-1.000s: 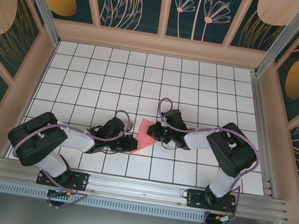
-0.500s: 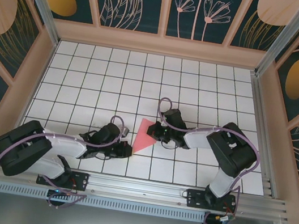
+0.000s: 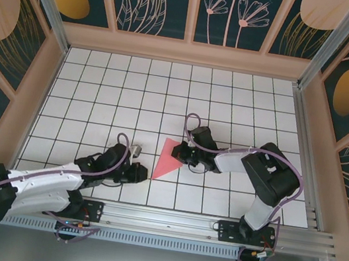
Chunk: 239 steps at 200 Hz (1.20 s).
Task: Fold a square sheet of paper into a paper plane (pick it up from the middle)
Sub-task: Fourth fold the wing at the center of the table.
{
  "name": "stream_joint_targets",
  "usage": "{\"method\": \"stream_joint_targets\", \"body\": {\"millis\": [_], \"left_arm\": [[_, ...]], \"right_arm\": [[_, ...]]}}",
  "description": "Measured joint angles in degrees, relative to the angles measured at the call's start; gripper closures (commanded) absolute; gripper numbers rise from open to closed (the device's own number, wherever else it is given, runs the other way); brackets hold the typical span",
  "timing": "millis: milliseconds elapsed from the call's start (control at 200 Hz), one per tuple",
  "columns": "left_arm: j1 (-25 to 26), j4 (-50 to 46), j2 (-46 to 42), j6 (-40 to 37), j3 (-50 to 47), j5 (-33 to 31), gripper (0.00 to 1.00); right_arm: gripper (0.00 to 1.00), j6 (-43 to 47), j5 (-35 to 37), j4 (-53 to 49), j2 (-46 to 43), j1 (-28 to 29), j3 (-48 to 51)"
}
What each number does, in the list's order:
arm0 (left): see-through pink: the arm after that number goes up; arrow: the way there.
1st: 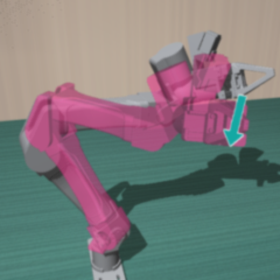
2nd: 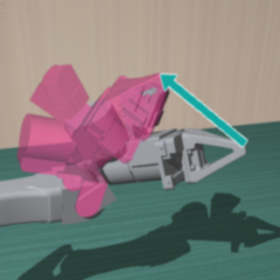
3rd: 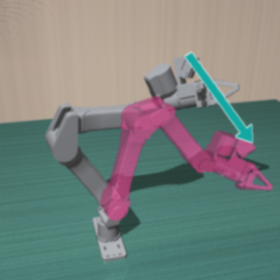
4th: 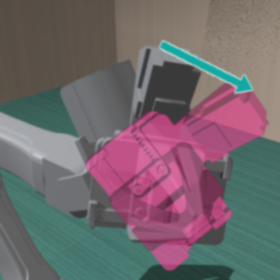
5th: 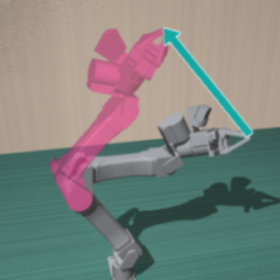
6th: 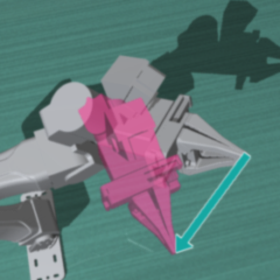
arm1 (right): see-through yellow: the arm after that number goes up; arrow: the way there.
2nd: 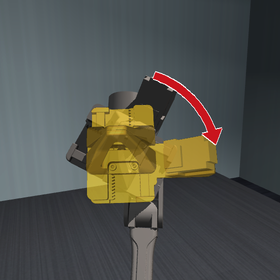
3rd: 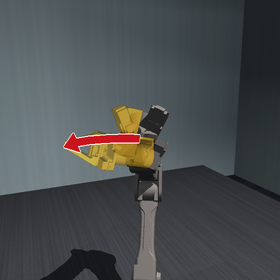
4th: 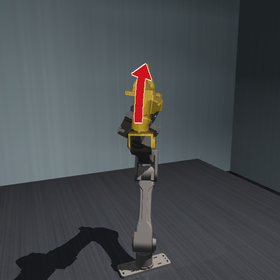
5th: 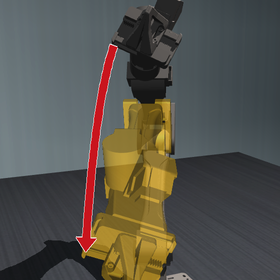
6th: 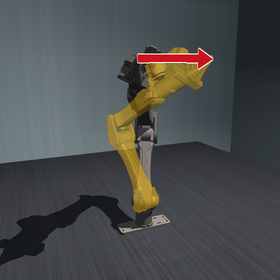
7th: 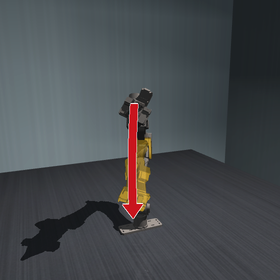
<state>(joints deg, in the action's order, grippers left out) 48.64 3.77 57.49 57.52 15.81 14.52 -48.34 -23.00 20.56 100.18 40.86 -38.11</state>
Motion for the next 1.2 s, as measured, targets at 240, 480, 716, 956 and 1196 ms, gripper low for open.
{"method": "stream_joint_targets", "body": {"millis": [240, 480, 716, 956, 1196], "left_arm": [[-0.39, 5.62, 17.14, -1.53, 10.54, -0.42, 0.86], [-1.07, 12.22, 30.4, -3.41, 17.35, 0.2, 0.86], [-1.42, 18.71, 34.64, -3.43, 12.83, 3.87, 0.86], [-1.27, 22.53, 28.59, -3.23, 5.03, 6.27, 0.85], [-0.83, 12.5, 18.69, -3.19, 1.05, 6.01, 0.86]], "right_arm": [[0.95, -0.02, 0.04, 0.02, 0.0, 0.0, 0.0], [0.95, -0.02, 0.15, 0.02, 0.0, 0.0, 0.0], [0.95, 0.0, 0.39, -0.02, 0.0, 0.0, 0.0], [0.95, 0.0, 0.44, -0.07, 0.0, -0.04, 0.0], [0.95, 0.07, 0.42, -0.35, -0.02, -0.04, -0.13]]}}
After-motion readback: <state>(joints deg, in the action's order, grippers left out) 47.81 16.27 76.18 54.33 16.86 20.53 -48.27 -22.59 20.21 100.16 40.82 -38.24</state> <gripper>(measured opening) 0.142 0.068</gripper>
